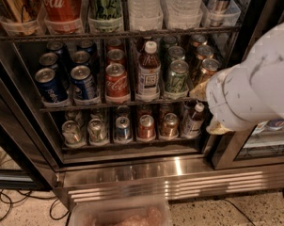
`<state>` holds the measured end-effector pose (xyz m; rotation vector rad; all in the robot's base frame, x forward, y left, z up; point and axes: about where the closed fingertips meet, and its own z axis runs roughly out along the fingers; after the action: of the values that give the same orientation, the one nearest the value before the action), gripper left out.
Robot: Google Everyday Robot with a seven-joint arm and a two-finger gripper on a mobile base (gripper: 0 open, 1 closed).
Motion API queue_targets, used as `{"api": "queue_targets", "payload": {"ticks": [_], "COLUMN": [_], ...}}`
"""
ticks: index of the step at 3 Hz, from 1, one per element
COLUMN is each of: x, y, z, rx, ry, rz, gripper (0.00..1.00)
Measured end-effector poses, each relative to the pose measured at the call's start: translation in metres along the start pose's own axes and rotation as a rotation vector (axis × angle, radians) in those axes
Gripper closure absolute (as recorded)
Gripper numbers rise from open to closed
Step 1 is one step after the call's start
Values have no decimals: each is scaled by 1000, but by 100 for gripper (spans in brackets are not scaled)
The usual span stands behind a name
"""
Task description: Pick coke can from middle shelf of fridge
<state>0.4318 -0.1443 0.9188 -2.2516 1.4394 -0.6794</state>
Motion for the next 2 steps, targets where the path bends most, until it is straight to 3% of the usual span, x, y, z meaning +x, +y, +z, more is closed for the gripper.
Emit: {"api": "queue_targets", "payload": {"ticks": [1, 2], "x": [0, -10], "y": [-1, -4], "z": [-1, 6], "rx": [2, 54], "ry": [0, 20], "rz": [0, -78], "gripper": [65, 88]}}
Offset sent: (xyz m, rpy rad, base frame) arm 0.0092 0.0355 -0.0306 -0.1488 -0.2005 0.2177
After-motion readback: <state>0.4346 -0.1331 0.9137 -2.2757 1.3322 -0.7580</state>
